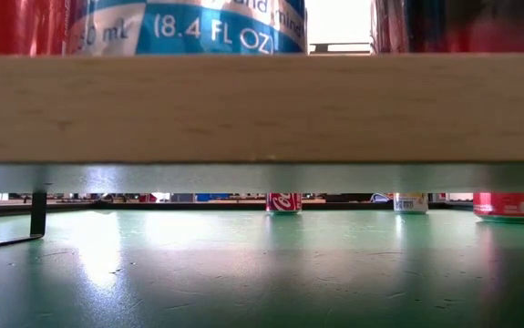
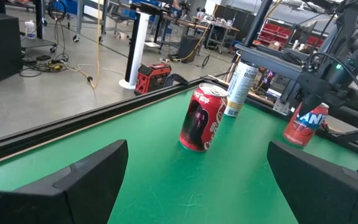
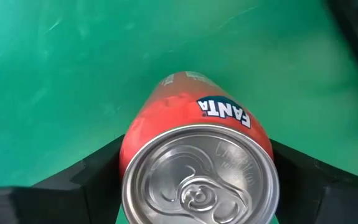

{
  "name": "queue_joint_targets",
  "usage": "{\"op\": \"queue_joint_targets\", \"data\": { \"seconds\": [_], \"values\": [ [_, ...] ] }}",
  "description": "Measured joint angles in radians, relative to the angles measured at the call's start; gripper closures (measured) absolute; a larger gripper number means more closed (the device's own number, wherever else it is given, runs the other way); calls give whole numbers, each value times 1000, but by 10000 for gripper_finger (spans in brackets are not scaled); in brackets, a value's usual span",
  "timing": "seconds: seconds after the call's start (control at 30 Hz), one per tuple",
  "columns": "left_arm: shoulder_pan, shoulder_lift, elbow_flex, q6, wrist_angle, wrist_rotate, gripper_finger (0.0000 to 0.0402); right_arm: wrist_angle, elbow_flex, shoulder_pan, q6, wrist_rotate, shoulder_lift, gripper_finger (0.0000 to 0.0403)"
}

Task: Place canned beverage on shelf
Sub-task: Move the orange soda can to the center of the table

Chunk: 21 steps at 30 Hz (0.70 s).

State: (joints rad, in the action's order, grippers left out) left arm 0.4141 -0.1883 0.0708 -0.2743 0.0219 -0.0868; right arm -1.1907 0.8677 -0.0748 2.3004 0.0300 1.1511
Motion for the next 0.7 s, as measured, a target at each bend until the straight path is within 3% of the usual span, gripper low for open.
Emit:
{"op": "queue_joint_targets", "data": {
  "seconds": [0.3, 0.7],
  "values": [
    [0, 0, 0, 0, 0, 0, 32, 38, 146, 31, -248, 3, 161, 109],
    [0, 0, 0, 0, 0, 0, 32, 13, 561, 49, -628, -3, 506, 109]
  ]
}}
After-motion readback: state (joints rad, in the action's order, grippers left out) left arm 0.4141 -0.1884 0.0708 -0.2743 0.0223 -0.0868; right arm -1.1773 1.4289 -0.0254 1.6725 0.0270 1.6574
